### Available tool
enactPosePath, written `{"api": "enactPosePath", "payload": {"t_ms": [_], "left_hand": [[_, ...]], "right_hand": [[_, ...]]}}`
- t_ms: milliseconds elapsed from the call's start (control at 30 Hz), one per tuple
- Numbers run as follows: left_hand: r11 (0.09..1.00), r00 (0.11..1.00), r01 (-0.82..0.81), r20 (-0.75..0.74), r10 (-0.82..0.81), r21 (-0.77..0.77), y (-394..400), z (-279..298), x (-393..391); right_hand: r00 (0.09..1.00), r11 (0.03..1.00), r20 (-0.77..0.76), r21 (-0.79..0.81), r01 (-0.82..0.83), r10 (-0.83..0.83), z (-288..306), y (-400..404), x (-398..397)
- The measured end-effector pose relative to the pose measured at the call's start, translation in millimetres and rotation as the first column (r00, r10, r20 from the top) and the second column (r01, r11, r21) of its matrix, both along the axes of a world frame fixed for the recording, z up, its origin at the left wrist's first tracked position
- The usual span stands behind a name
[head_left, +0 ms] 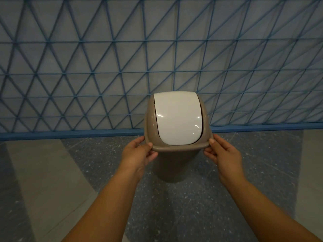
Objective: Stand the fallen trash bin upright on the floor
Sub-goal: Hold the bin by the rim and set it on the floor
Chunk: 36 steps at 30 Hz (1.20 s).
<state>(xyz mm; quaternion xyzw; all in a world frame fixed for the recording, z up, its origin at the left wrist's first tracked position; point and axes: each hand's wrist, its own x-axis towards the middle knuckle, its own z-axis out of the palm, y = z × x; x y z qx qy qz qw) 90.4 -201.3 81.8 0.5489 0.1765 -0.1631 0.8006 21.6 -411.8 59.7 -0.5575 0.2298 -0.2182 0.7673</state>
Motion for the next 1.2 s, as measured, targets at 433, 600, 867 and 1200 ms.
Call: {"api": "enactPosePath", "payload": {"t_ms": [433, 600, 867, 1200], "left_hand": [[0.997, 1.000, 0.028, -0.008, -0.028, 0.074, -35.3, 11.5, 58.4], [0.996, 1.000, 0.008, -0.008, -0.008, 0.089, -40.3, 12.2, 68.6], [0.995, 1.000, 0.005, -0.010, -0.004, 0.101, -38.4, 8.2, 74.6], [0.996, 1.000, -0.023, -0.019, 0.025, 0.082, -41.7, 10.8, 72.9]], "right_hand": [[0.997, 0.996, -0.082, 0.087, 0.009, -0.002, 9.4, -29.7, 62.1], [0.996, 0.993, -0.089, 0.113, 0.023, -0.013, 10.7, -30.5, 70.3], [0.996, 0.993, -0.089, 0.116, 0.028, -0.018, 8.0, -29.6, 73.5], [0.994, 0.993, -0.110, 0.115, 0.042, -0.029, 10.4, -30.2, 75.1]]}}
